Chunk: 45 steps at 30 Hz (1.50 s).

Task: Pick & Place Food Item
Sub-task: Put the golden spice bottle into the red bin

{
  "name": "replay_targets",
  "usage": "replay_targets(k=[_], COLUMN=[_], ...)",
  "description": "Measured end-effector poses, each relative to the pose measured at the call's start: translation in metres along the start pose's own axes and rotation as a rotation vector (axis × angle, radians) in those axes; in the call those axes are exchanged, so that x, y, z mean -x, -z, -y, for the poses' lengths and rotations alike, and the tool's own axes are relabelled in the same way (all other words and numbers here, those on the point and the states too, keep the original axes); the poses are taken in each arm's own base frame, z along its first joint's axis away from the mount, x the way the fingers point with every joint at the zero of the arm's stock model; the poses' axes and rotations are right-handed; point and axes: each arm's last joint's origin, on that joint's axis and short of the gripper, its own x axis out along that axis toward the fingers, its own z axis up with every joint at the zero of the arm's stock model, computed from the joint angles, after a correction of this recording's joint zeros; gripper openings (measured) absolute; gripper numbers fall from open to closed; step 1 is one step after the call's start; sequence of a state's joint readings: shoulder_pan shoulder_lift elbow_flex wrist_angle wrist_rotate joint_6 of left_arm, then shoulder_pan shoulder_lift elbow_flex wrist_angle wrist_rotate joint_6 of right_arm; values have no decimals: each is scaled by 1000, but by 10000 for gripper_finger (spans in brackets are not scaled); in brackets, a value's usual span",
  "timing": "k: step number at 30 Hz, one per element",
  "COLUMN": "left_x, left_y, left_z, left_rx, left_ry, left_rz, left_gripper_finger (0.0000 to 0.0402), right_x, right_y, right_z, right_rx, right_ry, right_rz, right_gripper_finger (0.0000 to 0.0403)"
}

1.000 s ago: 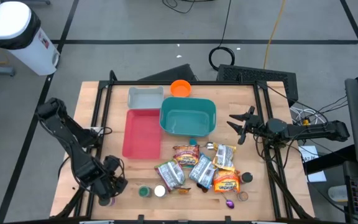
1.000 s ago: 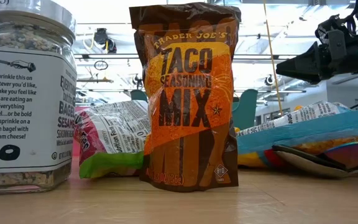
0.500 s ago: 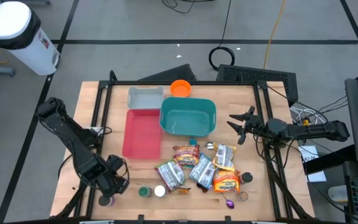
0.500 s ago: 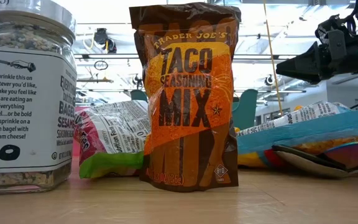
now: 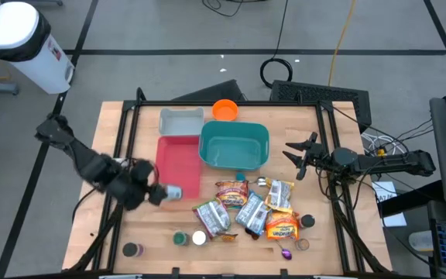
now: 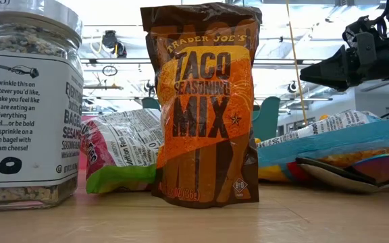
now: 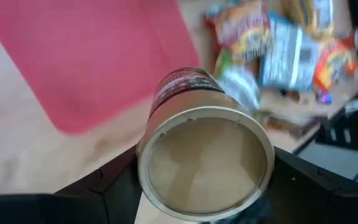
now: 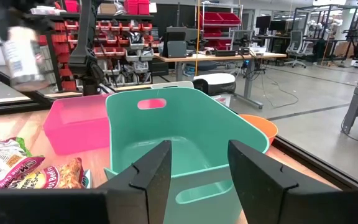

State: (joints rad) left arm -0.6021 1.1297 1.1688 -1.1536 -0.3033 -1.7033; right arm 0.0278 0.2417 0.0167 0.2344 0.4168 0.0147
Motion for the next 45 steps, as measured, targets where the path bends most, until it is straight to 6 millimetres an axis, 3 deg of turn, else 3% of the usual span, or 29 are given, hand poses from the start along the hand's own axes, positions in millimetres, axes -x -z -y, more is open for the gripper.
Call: replay_targets(k=[12, 21, 36, 45], left_x=[-18, -43, -105, -113], left_y=[-94, -143, -189, -205], left_z=[-23, -40, -61, -68], left_rx=[-94, -125, -223, -235], left_ry=[-242, -394, -551, -496], left_rz=[15, -14, -244, -231], left_gripper_finger=[278, 278, 278, 278], right_x=[0, 0, 0, 0], right_y=[0, 0, 0, 0], right_z=[0, 0, 0, 0], right_rx=[0, 0, 0, 0], right_ry=[0, 0, 0, 0], right_rz=[0, 0, 0, 0], right_gripper_finger=[151, 151, 151, 151])
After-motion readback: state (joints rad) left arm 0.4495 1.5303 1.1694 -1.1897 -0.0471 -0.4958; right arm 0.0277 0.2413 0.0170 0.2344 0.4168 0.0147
